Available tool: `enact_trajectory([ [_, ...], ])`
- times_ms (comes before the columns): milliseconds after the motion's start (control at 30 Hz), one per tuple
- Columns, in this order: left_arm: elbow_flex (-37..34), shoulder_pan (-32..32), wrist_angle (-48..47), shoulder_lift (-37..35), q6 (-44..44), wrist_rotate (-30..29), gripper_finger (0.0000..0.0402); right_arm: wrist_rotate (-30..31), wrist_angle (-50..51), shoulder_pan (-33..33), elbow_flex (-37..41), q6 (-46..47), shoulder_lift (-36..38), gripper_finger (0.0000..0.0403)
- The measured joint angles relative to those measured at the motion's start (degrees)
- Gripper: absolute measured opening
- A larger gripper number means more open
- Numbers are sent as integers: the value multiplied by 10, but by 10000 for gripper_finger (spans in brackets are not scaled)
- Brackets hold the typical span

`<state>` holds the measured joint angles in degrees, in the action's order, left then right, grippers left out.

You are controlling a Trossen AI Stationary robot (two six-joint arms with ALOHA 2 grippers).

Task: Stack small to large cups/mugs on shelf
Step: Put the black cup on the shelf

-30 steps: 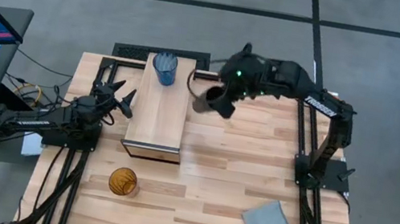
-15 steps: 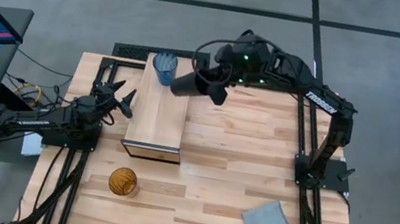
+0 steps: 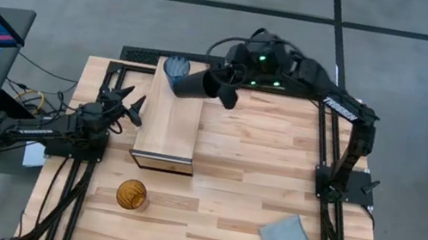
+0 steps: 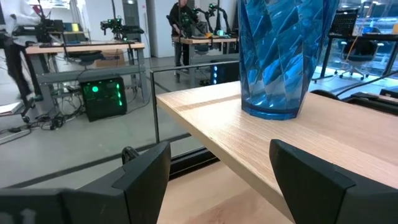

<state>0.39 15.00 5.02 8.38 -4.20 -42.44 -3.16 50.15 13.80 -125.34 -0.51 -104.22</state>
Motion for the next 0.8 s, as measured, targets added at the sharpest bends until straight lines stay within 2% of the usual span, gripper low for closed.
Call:
enact_trajectory([
  [267, 0, 0, 0, 1, 5, 0, 265, -4, 6, -12, -2, -23, -60, 5],
  [467, 0, 0, 0, 2, 5, 1, 265, 1, 56, -3, -12, -25, -83, 5],
  [800, 0, -1, 0, 2, 5, 4, 265, 29, 113, 3, -5, -19, -87, 5],
])
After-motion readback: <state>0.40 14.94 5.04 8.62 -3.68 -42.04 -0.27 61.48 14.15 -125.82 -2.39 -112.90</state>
